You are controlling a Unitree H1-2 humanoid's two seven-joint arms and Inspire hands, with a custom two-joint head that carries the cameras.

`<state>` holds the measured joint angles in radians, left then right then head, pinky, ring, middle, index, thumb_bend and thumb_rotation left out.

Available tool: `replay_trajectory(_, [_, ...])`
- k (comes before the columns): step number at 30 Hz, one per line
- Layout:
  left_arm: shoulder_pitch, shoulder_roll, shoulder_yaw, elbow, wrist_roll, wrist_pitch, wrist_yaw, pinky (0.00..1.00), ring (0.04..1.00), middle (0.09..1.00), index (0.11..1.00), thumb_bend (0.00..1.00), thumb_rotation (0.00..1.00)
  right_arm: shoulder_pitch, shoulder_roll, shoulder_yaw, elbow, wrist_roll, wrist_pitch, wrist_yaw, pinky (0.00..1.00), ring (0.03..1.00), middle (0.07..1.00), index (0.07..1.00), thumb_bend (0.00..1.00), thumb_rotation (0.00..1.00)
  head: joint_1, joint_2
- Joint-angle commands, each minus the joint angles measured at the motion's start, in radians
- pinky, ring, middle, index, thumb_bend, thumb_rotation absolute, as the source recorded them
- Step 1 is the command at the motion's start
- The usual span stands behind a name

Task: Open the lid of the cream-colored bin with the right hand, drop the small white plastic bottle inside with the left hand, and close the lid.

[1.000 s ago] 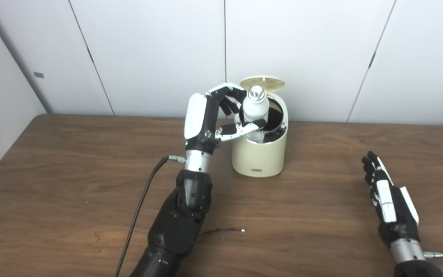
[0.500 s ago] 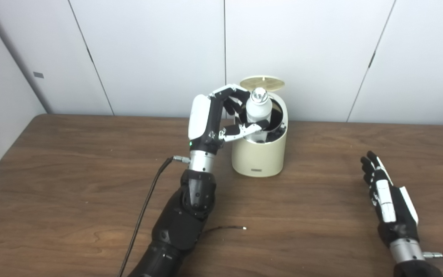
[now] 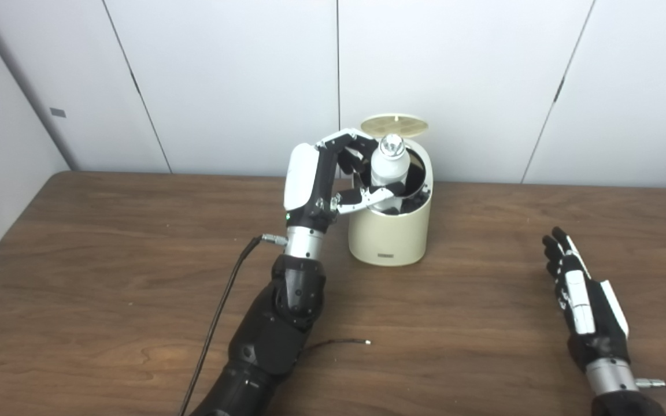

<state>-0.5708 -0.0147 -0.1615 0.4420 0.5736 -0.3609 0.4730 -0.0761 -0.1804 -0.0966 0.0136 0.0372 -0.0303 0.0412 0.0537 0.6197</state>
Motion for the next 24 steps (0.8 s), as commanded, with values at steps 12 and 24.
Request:
replay_trajectory(12, [-0.028, -0.002, 0.006, -0.09, 0.015, 0.049, 0.0, 0.24, 0.443, 0.43, 0.55, 0.5, 0.0, 0.005, 0.017, 0.001, -0.02, 0.001, -0.005, -0.007, 0.96, 0.95, 0.924, 0.857, 0.64, 0.98, 0.006, 0.005])
replay_trajectory(24, [-0.027, 0.011, -0.001, -0.097, 0.015, 0.051, -0.006, 0.25, 0.445, 0.442, 0.55, 0.5, 0.0, 0.003, 0.026, -0.003, -0.006, 0.002, -0.014, -0.011, 0.98, 0.954, 0.912, 0.834, 0.6, 1.0, 0.002, 0.0])
